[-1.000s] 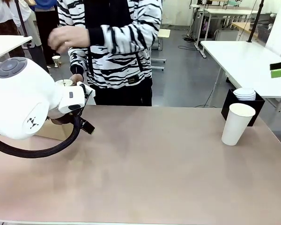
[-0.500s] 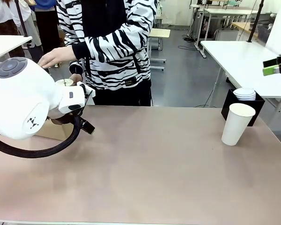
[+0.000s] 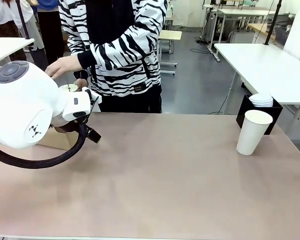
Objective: Pour a drink into a cup and package it in a carrier.
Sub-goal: Pick up the 600 ml Paper Cup and place it in the middle top area of the table.
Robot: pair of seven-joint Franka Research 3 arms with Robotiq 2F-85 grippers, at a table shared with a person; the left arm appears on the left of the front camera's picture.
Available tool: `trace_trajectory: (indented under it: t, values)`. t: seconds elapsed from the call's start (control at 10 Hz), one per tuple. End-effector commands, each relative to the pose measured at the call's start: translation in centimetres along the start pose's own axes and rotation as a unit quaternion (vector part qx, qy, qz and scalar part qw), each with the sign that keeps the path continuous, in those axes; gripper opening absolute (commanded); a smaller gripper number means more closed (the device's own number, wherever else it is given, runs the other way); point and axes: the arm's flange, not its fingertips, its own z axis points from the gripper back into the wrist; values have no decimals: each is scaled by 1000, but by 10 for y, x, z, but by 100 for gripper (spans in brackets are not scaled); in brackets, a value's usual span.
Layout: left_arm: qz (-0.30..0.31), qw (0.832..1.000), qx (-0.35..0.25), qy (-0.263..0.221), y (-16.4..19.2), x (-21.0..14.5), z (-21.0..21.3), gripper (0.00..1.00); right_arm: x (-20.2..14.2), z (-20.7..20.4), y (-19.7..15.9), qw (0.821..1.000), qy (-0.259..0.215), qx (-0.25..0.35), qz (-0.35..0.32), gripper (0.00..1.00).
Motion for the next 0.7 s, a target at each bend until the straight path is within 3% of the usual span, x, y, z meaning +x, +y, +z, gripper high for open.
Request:
trace_trajectory:
  t: [0.0,0.4,0.6]
  values:
    - [0,1000,-1,0,0,0,0,100,-41,-7,-9,999,-43,21,15,100]
    - [0,1000,-1,0,0,0,0,100,-108,-59,-26,997,-62,47,6,100]
    - [0,1000,-1,0,0,0,0,100,-122,-82,-37,999,-49,17,15,100]
